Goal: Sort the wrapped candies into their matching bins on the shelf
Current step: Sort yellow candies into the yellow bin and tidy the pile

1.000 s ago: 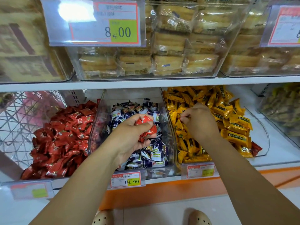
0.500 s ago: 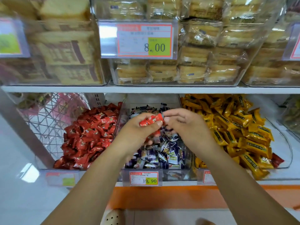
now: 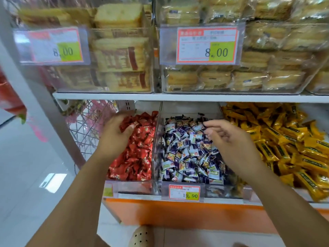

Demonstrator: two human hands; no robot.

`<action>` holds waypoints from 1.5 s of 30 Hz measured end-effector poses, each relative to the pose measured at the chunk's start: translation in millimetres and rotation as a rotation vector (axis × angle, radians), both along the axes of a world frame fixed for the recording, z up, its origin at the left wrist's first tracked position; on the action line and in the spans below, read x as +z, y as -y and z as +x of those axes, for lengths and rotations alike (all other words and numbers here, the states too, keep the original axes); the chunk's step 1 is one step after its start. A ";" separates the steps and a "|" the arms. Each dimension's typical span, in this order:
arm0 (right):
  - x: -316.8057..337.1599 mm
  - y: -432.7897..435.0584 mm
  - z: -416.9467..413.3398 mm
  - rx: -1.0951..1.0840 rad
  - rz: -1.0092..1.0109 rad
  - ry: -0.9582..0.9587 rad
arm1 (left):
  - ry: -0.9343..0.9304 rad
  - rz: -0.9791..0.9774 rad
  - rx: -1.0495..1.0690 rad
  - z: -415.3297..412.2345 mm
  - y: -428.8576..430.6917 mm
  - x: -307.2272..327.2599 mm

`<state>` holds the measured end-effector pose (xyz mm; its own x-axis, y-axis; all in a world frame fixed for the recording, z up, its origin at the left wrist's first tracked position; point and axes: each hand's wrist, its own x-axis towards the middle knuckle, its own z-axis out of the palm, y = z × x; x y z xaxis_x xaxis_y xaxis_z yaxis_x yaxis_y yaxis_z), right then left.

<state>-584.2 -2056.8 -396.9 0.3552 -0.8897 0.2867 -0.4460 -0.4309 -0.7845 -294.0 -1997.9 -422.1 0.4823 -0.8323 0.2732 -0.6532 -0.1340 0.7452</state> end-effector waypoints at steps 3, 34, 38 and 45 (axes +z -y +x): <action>2.4 -2.7 -17.8 -0.052 -0.043 -0.005 | 0.089 -0.045 -0.078 -37.6 5.6 17.1; -13.4 31.3 -238.4 -0.114 0.260 -0.672 | 0.675 0.035 -0.846 -341.8 79.4 -11.1; -20.9 32.6 -240.2 -0.135 0.235 -0.564 | 0.709 -0.014 -0.963 -355.2 78.2 -18.6; -21.2 23.9 -231.5 -0.189 0.131 -0.679 | 0.802 0.148 -0.811 -341.5 86.5 -18.6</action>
<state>-815.7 -2080.8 -418.1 0.2534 -0.9657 -0.0561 -0.9118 -0.2190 -0.3474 -635.5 -2084.3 -440.7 -0.4787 -0.8678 0.1331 -0.8664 0.4915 0.0885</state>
